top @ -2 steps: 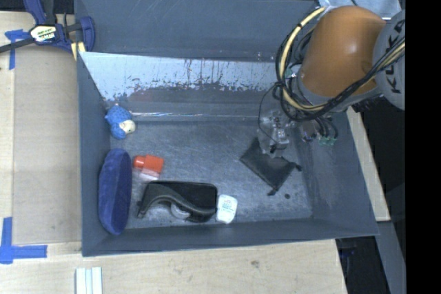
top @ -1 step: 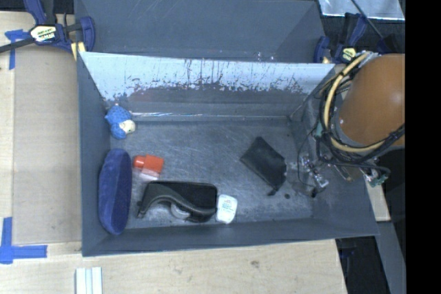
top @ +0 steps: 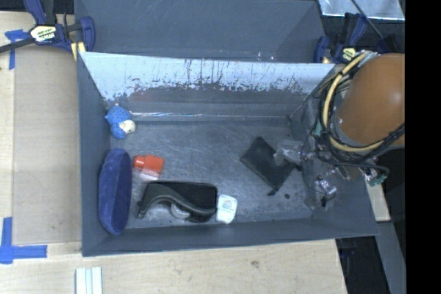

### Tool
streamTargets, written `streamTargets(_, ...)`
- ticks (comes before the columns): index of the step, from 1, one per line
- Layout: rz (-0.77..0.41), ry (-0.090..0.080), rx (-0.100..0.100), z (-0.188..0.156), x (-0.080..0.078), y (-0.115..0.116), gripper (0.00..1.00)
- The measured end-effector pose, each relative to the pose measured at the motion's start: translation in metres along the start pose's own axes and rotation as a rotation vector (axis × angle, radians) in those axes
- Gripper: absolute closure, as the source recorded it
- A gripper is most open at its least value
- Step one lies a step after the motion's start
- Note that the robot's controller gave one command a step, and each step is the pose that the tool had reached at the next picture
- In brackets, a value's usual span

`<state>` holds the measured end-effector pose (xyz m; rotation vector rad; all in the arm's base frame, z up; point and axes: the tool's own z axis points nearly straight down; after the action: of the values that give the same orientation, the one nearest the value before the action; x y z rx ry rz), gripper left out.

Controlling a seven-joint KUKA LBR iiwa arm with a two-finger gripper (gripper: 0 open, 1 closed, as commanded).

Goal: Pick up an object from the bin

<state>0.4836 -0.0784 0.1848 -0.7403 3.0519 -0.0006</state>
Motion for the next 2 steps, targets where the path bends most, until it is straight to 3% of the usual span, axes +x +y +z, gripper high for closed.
streamTargets(1,0.06,0.003,-0.002,0.098,-0.026,-0.047,0.0)
streamTargets(2,0.04,-0.004,0.002,0.115,-0.075,-0.068,0.0)
